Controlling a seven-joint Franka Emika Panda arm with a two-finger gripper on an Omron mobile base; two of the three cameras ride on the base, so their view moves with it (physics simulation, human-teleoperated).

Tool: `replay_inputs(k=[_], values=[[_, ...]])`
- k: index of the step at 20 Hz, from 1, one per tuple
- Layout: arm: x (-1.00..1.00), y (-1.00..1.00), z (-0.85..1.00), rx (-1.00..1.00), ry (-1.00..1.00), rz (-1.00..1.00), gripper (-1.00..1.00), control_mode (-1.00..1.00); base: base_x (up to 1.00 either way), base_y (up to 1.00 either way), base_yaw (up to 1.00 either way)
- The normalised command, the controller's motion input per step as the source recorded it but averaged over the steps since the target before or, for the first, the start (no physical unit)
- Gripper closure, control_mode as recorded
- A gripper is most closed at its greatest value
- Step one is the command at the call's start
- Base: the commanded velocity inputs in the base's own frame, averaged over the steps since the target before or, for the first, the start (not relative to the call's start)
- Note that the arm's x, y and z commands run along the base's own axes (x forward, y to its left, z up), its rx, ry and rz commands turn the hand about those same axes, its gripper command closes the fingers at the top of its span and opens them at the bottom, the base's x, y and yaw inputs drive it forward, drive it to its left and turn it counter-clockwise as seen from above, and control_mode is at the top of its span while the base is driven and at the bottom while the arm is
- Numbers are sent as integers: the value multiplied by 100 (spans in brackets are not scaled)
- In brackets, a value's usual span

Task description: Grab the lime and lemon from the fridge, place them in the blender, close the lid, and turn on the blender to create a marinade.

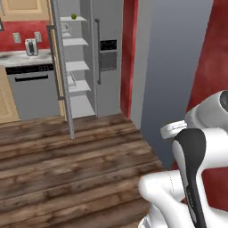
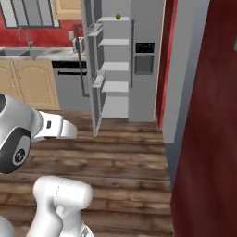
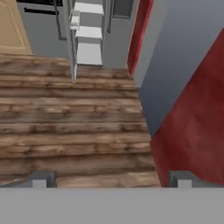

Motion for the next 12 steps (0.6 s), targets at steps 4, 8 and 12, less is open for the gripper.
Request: replay_inputs(k=[4,8,12], values=[[0,0,0,0,0,0,-100,100,100,-2,34],[0,0,0,0,0,0,-100,100,100,-14,33],[0,0,0,0,0,0,-100,100,100,-23,23]])
